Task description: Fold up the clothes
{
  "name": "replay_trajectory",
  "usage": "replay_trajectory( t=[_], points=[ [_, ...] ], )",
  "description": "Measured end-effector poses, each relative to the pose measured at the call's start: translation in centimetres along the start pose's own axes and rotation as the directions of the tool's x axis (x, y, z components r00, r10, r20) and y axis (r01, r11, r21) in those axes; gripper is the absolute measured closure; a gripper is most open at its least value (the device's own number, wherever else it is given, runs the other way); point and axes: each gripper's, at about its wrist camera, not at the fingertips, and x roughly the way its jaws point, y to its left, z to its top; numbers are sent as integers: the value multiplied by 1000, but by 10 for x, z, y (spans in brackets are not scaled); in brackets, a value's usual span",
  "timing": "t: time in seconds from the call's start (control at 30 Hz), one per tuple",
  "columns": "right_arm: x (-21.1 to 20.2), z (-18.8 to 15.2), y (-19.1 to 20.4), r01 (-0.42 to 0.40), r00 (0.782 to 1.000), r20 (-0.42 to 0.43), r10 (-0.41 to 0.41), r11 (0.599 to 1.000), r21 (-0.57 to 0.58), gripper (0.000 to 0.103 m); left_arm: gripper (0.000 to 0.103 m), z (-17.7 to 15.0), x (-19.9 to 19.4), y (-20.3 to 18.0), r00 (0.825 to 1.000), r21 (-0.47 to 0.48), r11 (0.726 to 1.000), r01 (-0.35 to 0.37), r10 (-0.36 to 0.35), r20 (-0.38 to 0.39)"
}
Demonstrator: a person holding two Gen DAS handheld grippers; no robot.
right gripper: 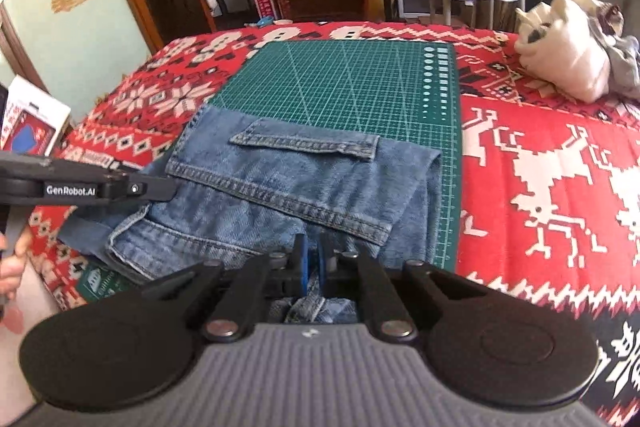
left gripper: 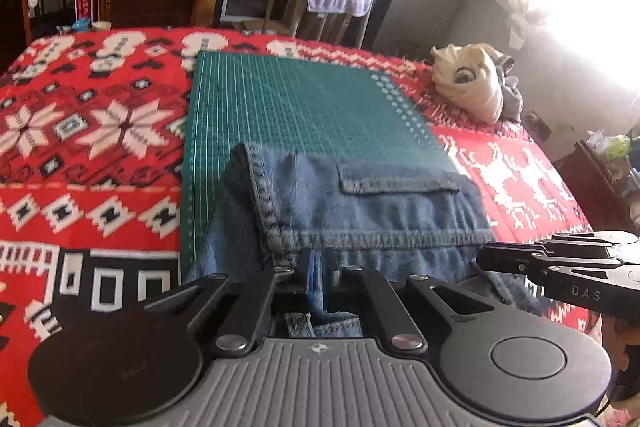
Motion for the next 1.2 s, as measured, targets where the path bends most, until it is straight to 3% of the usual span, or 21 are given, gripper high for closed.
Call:
replay_trajectory(
  t=[0.17, 0.43, 0.53, 0.67, 0.8, 1.2],
  points=[
    [-4, 14, 1, -11, 999, 44, 10, 1000, 12, 95, 100, 18, 11, -16, 999, 43, 998, 51, -51, 11],
    [35, 44, 23, -45, 998, 40, 47, 998, -42, 95, 100, 25, 51, -19, 997, 73, 996, 54, -50, -59],
    [55, 42, 26, -19, 1000, -2, 19, 998, -68, 96, 99, 19, 57, -17, 996, 75, 995, 61, -56, -63],
    [57, 29, 31, 2, 1000, 28, 1, 993, -122, 97, 100, 18, 57, -10, 995, 54, 995, 87, -84, -59],
    [50, 28, 14, 1, 1000, 22, 0, 998, -62, 103, 100, 19, 58, -2, 991, 21, 993, 117, -115, -62],
    [24, 9, -42, 54, 998, 35, -58, 992, 115, 103, 101, 23, 55, -2, 990, 7, 993, 120, -119, -74]
  ],
)
